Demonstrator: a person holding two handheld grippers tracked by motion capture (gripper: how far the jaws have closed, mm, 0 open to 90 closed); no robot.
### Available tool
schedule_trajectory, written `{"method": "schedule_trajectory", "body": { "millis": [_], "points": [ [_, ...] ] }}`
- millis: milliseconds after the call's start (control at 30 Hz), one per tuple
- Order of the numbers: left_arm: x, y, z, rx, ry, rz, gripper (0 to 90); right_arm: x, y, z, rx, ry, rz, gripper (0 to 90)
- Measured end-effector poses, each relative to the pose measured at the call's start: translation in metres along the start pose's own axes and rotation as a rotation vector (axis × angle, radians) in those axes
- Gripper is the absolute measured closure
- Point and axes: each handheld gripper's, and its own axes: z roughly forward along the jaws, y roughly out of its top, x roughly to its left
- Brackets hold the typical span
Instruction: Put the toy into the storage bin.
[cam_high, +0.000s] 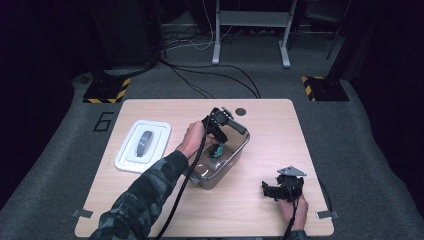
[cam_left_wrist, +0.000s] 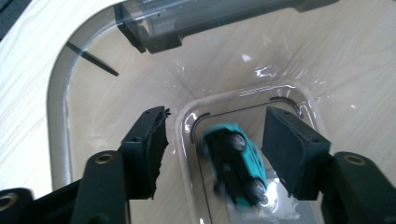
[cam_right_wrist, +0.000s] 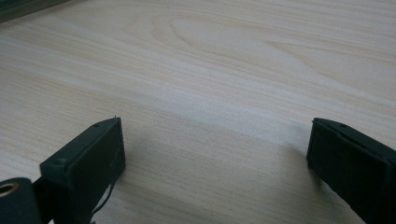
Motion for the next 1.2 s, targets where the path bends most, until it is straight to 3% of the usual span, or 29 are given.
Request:
{"method": "schedule_trajectory", "body": {
  "millis": [167, 600, 867, 1200],
  "points": [
    [0.001, -0.004, -0.011, -0.039, -0.003, -0.015, 30.9, 0.0, 0.0, 0.0, 0.0, 0.0, -0.002, 3.6],
    [0.009, -0.024, -0.043, -0.136, -0.079, -0.067, 16.0, 0.0, 0.0, 0.0, 0.0, 0.001, -0.002, 3.5],
    [0.02, -0.044, -0.064, -0.189, -0.106, -0.099, 14.1, 0.0, 0.0, 0.0, 0.0, 0.0, -0.001, 3.5],
    [0.031, -0.07, -0.09, -0.262, -0.109, -0.132, 10.4, 0.0, 0.0, 0.0, 0.001, 0.0, -0.001, 3.5]
  ]
}}
